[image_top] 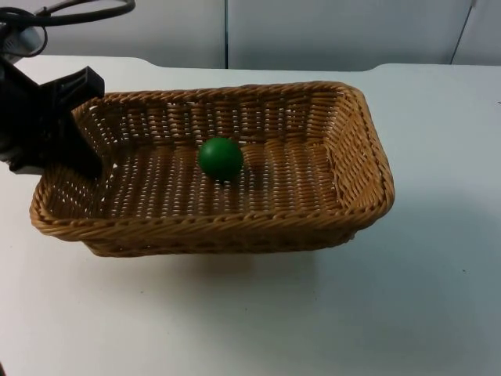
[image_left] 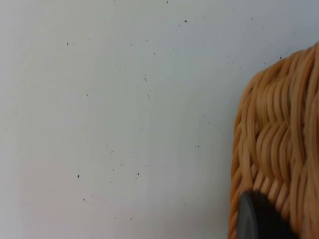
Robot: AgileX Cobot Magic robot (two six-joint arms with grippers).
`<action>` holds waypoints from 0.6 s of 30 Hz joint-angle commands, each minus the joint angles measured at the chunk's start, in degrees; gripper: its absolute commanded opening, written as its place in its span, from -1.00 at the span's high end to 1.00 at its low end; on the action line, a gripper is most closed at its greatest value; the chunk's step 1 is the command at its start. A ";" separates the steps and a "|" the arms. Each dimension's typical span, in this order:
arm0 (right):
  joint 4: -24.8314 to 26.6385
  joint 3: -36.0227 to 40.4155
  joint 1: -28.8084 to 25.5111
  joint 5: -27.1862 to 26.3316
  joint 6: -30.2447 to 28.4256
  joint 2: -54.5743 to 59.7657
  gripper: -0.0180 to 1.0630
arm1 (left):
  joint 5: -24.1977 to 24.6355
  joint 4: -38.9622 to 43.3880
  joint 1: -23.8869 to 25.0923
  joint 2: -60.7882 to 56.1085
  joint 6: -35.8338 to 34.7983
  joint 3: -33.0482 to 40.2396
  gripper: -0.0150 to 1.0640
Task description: Pick up the basket with the left hand and place the ball into the basket with the right hand.
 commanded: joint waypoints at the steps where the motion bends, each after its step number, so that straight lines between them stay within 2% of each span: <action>1: -0.08 -0.47 0.20 0.52 0.59 -1.36 0.97 | 0.70 -1.71 0.18 -0.91 -0.05 0.13 0.97; 11: 0.04 -0.47 0.20 0.52 0.75 -1.20 0.97 | -0.95 -1.71 0.06 -0.91 0.01 0.13 0.97; 14: 0.04 -0.47 0.20 0.52 0.75 -1.20 0.97 | -3.86 -1.51 0.06 0.29 4.76 0.13 0.97; 18: 0.04 -0.47 0.20 0.52 0.74 -1.20 0.97 | -5.74 -1.51 0.06 2.56 4.77 0.13 0.97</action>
